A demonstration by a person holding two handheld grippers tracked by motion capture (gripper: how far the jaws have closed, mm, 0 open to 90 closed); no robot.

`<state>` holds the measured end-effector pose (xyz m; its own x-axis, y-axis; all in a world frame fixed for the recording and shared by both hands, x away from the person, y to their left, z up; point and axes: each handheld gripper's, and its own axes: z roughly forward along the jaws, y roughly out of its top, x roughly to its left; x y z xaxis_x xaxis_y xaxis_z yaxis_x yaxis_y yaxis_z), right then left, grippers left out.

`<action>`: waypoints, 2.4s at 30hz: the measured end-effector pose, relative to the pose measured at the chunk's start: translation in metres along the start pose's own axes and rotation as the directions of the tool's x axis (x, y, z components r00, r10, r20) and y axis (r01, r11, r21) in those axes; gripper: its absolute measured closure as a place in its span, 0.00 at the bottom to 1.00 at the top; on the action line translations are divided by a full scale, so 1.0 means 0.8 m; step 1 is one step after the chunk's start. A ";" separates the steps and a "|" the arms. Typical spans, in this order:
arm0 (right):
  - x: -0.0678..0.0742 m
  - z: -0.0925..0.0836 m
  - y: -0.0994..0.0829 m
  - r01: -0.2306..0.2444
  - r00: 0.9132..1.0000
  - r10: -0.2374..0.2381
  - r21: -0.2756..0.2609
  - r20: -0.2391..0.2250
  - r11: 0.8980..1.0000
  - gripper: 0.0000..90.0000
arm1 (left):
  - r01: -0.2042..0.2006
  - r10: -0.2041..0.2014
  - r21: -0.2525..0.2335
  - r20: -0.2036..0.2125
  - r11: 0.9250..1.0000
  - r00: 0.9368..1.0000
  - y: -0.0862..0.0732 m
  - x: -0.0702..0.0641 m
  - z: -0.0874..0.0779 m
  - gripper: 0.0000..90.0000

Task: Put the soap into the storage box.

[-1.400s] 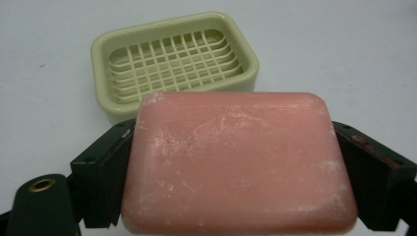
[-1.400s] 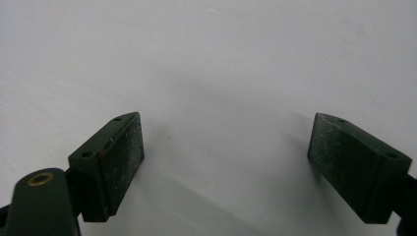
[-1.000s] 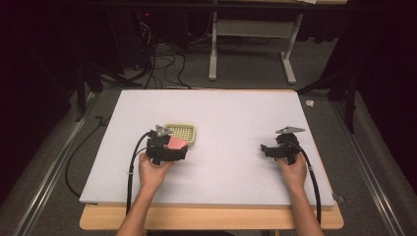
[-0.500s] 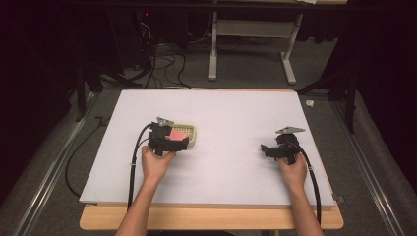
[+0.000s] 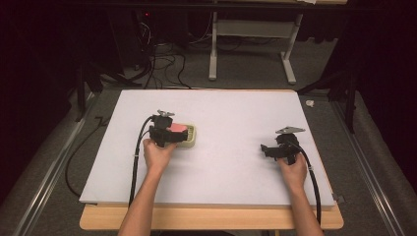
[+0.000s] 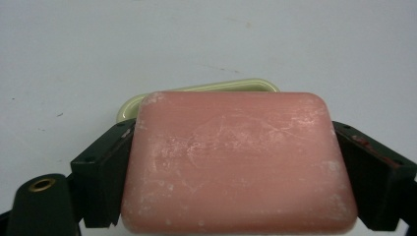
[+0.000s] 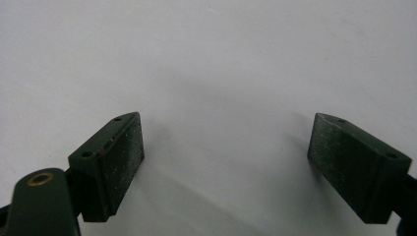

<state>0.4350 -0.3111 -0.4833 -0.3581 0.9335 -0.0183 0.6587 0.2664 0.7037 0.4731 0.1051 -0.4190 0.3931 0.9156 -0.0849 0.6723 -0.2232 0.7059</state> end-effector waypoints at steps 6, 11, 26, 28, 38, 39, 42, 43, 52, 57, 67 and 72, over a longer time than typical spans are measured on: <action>0.000 0.000 0.000 0.000 1.000 0.000 0.000 0.001 1.000 0.16 | 0.049 -0.049 0.006 -0.002 0.999 0.999 0.004 0.008 0.016 0.15; 0.000 0.000 0.000 -0.002 1.000 0.002 0.000 0.001 1.000 0.16 | 0.025 -0.024 0.046 -0.022 0.999 0.999 0.000 0.005 0.030 0.15; 0.000 0.000 0.000 0.000 1.000 0.000 0.000 0.001 1.000 0.16 | 0.022 -0.021 0.096 -0.012 0.995 1.000 -0.004 0.005 0.047 0.15; 0.000 0.000 0.000 -0.001 1.000 0.001 0.000 0.001 1.000 0.16 | 0.024 -0.023 0.095 -0.008 0.995 1.000 -0.004 0.005 0.048 0.15; 0.000 0.000 0.000 0.000 1.000 0.000 0.000 0.001 1.000 0.16 | 0.014 -0.013 0.081 -0.005 0.997 1.000 -0.005 0.005 0.049 0.15; 0.000 0.000 0.000 0.000 1.000 0.000 0.000 0.001 1.000 0.16 | 0.013 -0.012 0.079 -0.007 0.997 1.000 -0.005 0.004 0.049 0.15; 0.000 0.000 0.000 0.000 1.000 0.000 0.000 0.001 1.000 0.16 | 0.010 -0.009 0.076 -0.007 0.997 1.000 -0.005 0.004 0.049 0.15; 0.000 0.000 0.000 0.000 1.000 0.000 0.000 0.002 1.000 0.16 | 0.008 -0.007 0.075 -0.012 0.997 1.000 -0.005 0.004 0.049 0.15; 0.000 0.000 0.000 0.000 1.000 0.000 0.000 0.001 1.000 0.16 | -0.006 0.008 0.067 -0.018 0.998 1.000 -0.004 0.004 0.046 0.13; 0.000 0.000 0.000 0.000 1.000 0.000 0.000 0.001 1.000 0.16 | -0.008 0.008 0.064 -0.007 0.998 1.000 -0.004 0.005 0.043 0.10; 0.000 0.000 0.000 -0.001 1.000 0.001 0.000 0.001 1.000 0.16 | -0.023 0.023 0.050 -0.006 0.999 1.000 -0.003 0.004 0.035 0.14; 0.000 0.000 0.000 -0.001 1.000 0.001 0.000 0.001 1.000 0.16 | -0.036 0.036 0.033 0.000 0.999 0.999 -0.003 0.003 0.029 0.16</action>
<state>0.4349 -0.3109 -0.4833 -0.3567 0.9340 -0.0183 0.6589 0.2654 0.7038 0.4871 0.0997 -0.4369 0.4171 0.9069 -0.0592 0.6777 -0.2670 0.6851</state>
